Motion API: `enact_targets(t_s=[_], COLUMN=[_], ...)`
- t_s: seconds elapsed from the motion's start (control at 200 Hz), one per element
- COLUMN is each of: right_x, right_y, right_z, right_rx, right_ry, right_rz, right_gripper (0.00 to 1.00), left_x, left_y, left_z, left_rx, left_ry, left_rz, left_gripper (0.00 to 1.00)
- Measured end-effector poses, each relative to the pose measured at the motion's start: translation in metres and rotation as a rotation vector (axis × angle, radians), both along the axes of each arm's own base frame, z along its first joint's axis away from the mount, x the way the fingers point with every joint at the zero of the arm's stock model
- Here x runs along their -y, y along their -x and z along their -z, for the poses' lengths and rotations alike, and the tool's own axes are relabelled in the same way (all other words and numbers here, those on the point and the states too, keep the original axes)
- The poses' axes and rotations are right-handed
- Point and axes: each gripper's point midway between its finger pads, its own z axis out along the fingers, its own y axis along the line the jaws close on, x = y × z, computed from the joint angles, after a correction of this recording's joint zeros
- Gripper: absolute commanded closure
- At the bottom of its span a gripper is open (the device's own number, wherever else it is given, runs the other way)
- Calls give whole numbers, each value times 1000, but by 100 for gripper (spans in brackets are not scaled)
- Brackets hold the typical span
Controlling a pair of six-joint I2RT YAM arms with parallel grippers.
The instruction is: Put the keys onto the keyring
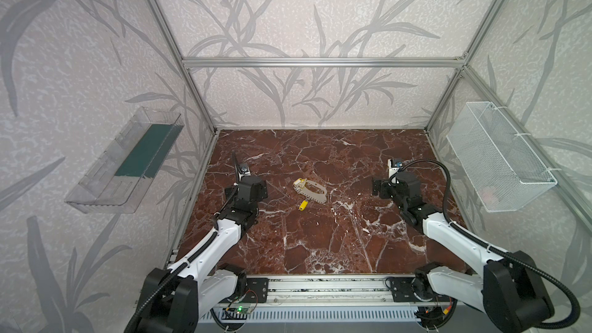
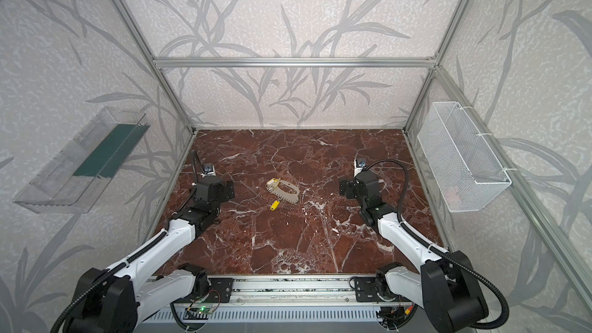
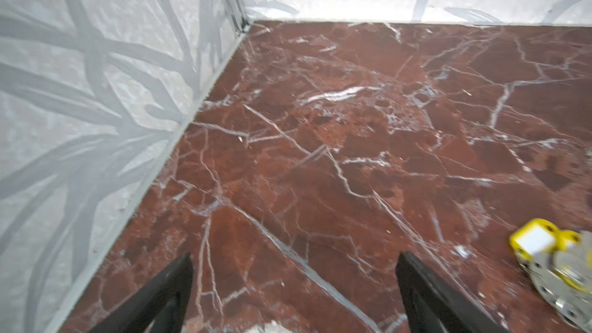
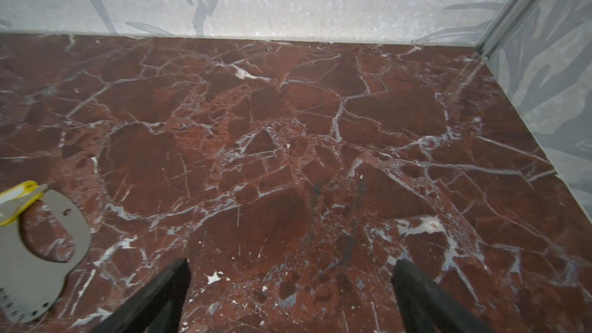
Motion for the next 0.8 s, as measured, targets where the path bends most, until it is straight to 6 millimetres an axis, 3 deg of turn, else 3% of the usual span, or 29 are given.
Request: enact_targets(t_s=[0.325, 0.545, 0.8], right_x=[33, 42, 60], right_y=[-15, -23, -29], right_z=[18, 35, 55], right_rx=[47, 70, 130], right_ry=[132, 173, 129], right_rz=[115, 110, 110], right_gripper=[1, 1, 1], left_x=[-39, -42, -44], left_y=[-26, -46, -50], left_z=[33, 39, 59], left_rx=[1, 87, 118], left_ry=[-115, -55, 28], left_rz=[-111, -78, -8], left_gripper=[1, 1, 1])
